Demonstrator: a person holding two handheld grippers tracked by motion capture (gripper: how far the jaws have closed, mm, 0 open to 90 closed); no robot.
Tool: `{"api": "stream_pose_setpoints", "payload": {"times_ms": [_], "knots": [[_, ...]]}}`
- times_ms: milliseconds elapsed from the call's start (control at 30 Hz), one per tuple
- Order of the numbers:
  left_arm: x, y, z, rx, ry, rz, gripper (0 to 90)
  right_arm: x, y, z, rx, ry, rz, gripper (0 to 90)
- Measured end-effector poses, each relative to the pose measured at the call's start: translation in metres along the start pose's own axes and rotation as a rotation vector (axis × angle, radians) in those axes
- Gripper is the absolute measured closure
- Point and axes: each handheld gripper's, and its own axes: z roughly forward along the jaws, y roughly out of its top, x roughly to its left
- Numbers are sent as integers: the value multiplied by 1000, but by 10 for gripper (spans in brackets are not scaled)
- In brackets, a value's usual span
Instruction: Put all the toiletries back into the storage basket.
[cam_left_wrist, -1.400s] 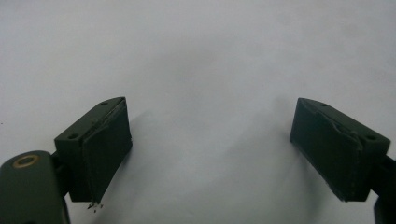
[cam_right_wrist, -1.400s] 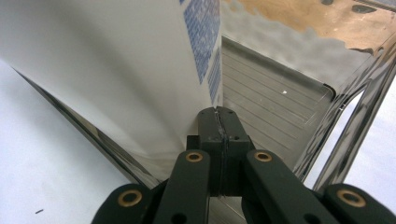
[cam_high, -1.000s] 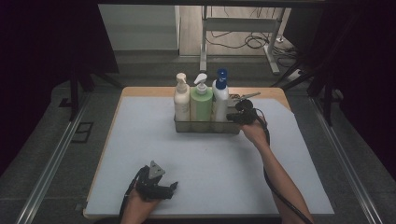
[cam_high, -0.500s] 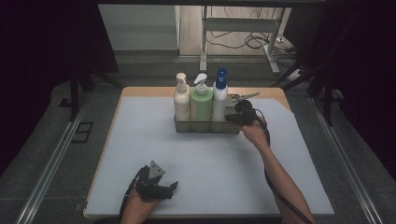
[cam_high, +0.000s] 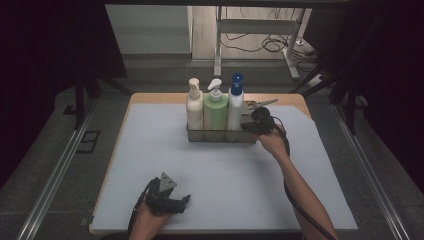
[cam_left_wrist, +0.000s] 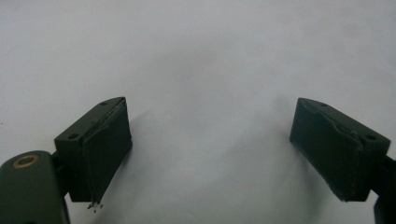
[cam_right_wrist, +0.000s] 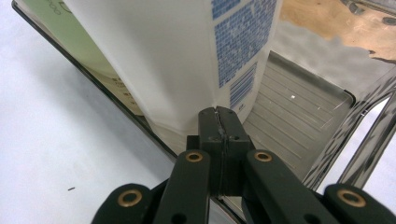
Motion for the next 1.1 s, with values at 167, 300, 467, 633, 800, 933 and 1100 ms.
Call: {"api": "stream_pose_setpoints", "payload": {"times_ms": [167, 300, 467, 633, 800, 933, 1100], "knots": [[0, 0, 0, 0, 0, 0, 122, 0, 0, -2, -6, -8, -1, 875], [0, 0, 0, -1, 0, 1, 122, 0, 1, -6, -17, -9, -3, 854], [0, 0, 0, -1, 0, 1, 122, 1, 1, -11, -22, -16, -8, 823], [0, 0, 0, -1, 0, 0, 122, 1, -2, -16, -33, -13, -5, 787], [0, 0, 0, -1, 0, 1, 122, 1, -5, -20, -41, -13, -5, 730], [0, 0, 0, -1, 0, 1, 122, 2, -5, -23, -49, -19, -9, 661], [0, 0, 0, -1, 1, 1, 122, 5, -6, -27, -58, -19, -11, 549]]}}
